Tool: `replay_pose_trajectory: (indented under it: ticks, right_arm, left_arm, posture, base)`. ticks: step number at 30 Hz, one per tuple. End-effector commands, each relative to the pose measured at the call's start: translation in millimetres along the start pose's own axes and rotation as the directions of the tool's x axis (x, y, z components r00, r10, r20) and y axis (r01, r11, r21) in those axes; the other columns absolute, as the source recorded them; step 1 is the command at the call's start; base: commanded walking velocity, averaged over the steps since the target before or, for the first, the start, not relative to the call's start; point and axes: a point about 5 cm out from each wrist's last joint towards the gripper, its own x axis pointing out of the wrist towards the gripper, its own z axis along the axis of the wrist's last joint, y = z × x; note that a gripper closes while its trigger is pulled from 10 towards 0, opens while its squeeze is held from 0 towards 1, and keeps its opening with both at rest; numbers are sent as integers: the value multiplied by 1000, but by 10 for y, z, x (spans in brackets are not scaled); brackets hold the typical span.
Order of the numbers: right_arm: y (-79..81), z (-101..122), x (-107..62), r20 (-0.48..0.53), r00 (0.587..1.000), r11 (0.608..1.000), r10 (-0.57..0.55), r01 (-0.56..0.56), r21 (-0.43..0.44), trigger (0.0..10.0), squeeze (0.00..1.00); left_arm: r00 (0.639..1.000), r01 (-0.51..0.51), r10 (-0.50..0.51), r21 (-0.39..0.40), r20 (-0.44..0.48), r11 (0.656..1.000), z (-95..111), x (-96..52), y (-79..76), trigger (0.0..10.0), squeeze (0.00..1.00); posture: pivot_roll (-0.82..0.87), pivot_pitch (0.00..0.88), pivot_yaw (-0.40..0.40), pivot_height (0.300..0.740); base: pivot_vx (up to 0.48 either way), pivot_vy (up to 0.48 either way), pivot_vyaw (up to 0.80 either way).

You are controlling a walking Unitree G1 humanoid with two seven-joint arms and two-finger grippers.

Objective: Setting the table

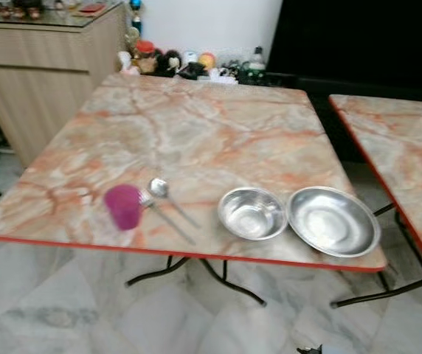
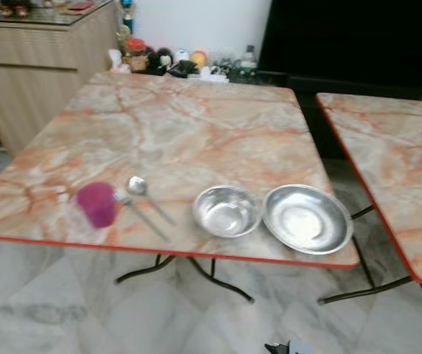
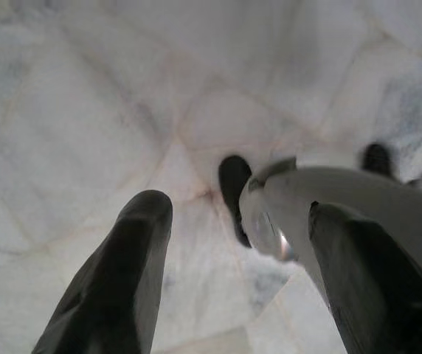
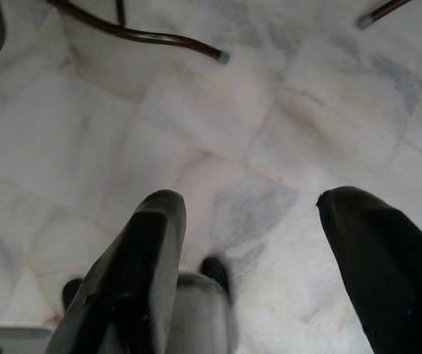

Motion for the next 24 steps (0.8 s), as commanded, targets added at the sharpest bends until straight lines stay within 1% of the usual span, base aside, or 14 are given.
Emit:
replay_pose_trajectory:
  ticks: [1,5,8,12,14,17,18,19,20,21,22,24]
  right_arm:
    - [-65,-13,-13,4,1000,1000,-18,18,16,10000,0]
    - [-28,-18,-12,12,1000,1000,-12,12,10,10000,0]
    - [-20,21,-6,34,999,1000,-5,5,5,10000,0]
    - [-23,112,3,84,996,1000,-6,5,12,10000,0]
    - [-26,145,3,110,994,1000,-6,4,18,10000,0]
    - [-5,265,8,183,983,1000,-2,-1,17,10000,0]
    - [15,346,7,236,972,1000,3,-8,19,10000,0]
    - [22,378,4,258,966,1000,6,-10,15,10000,0]
    - [22,378,4,258,966,1000,6,-10,15,10000,0]
    - [21,416,0,286,958,1000,0,-5,18,10000,0]
    - [6,477,-16,338,941,999,-17,3,42,10000,0]
    - [2,520,-41,389,921,1000,-12,5,18,10000,0]
  left_arm:
    - [1000,5,-5,6,-20,1000,-57,-4,-24,10000,0]
    - [1000,6,-6,5,-18,1000,-54,0,-38,10000,0]
    - [1000,14,-14,6,-13,1000,-42,19,-90,10000,0]
    - [999,43,-43,13,-8,999,-13,80,-297,10000,0]
    - [999,51,-51,17,-8,999,-6,94,-352,10000,0]
    - [998,68,-68,21,-1,997,50,135,-489,10000,0]
    - [997,77,-77,26,4,997,93,160,-575,10000,0]
    - [997,81,-81,29,7,996,113,170,-613,10000,0]
    - [997,81,-81,29,7,996,113,170,-613,10000,0]
    - [996,84,-84,30,9,996,128,178,-647,10000,0]
    - [996,88,-89,33,11,996,144,188,-699,10000,0]
    - [995,95,-95,42,11,995,154,195,-740,10000,0]
  posture:
    - [-46,76,-18,740]
    - [-44,74,-25,740]
    - [-45,75,-29,740]
    - [-56,77,-36,740]
    - [-60,79,-40,740]
    - [-66,82,-47,740]
    - [-69,80,-52,740]
    - [-69,80,-53,740]
    - [-69,80,-53,740]
    - [-69,76,-56,740]
    - [-66,70,-61,740]
    - [-65,67,-62,740]
  base:
    - [0,0,0]
    - [0,0,0]
    - [0,0,0]
    - [0,0,0]
    - [0,0,0]
    - [0,0,0]
    - [0,0,0]
    - [0,0,0]
    - [0,0,0]
    - [0,0,0]
    - [0,0,0]
    - [0,0,0]
